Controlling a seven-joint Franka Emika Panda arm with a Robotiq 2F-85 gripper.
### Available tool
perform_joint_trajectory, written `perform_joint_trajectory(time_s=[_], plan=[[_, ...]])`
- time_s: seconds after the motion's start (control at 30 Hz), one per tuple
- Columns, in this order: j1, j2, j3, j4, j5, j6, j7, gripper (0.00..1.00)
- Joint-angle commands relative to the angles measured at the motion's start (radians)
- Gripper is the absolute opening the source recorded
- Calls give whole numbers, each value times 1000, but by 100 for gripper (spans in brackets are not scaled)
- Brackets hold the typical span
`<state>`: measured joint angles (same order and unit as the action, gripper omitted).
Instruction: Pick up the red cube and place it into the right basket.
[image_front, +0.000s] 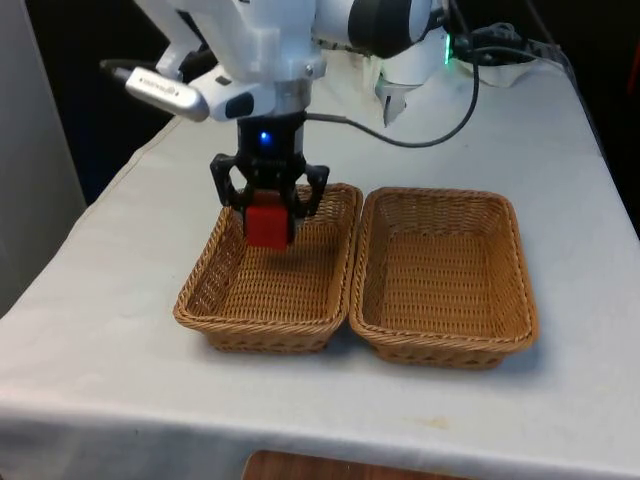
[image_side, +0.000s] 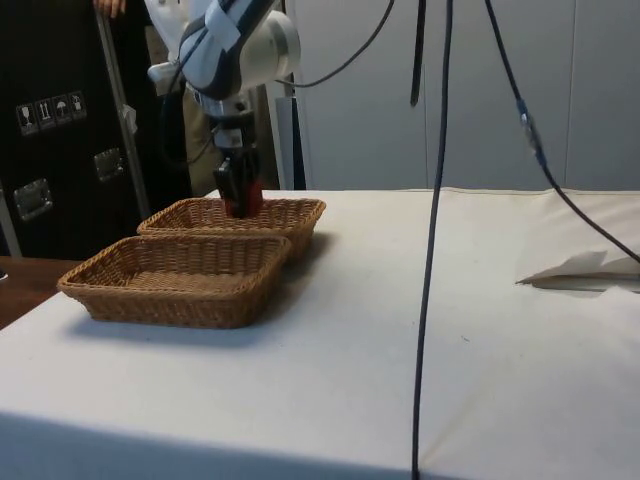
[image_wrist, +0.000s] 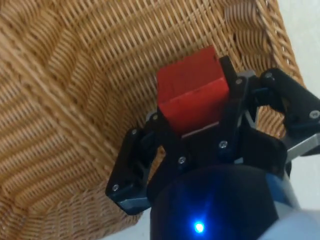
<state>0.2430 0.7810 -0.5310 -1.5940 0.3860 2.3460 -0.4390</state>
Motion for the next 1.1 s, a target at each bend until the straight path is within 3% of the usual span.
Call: perform_joint_trajectory(time_s=[0.0, 0.13, 0.17, 0.2, 0.4, 0.43, 0.47, 0.5, 0.53, 0.77, 0.8, 0.83, 1.07], plan=[[-10, 22, 8, 21, 10, -2, -6, 2], [-14, 66, 8, 55, 34, 0, -11, 2], [-5, 62, -1, 47, 28, 2, -5, 2], [-15, 73, 8, 61, 38, 0, -11, 2], [-19, 112, 7, 97, 75, -7, -18, 2], [-19, 115, 7, 100, 79, -8, -19, 2], [-10, 114, -1, 93, 76, 0, -14, 4], [-20, 118, 7, 103, 84, -9, -21, 4], [-20, 121, 6, 106, 91, -10, -24, 19], [-20, 125, 5, 109, 103, -13, -29, 85], [-12, 120, -1, 99, 99, -4, -24, 94], [-20, 125, 6, 110, 104, -13, -29, 100], [-20, 120, 3, 108, 104, -17, -30, 100]])
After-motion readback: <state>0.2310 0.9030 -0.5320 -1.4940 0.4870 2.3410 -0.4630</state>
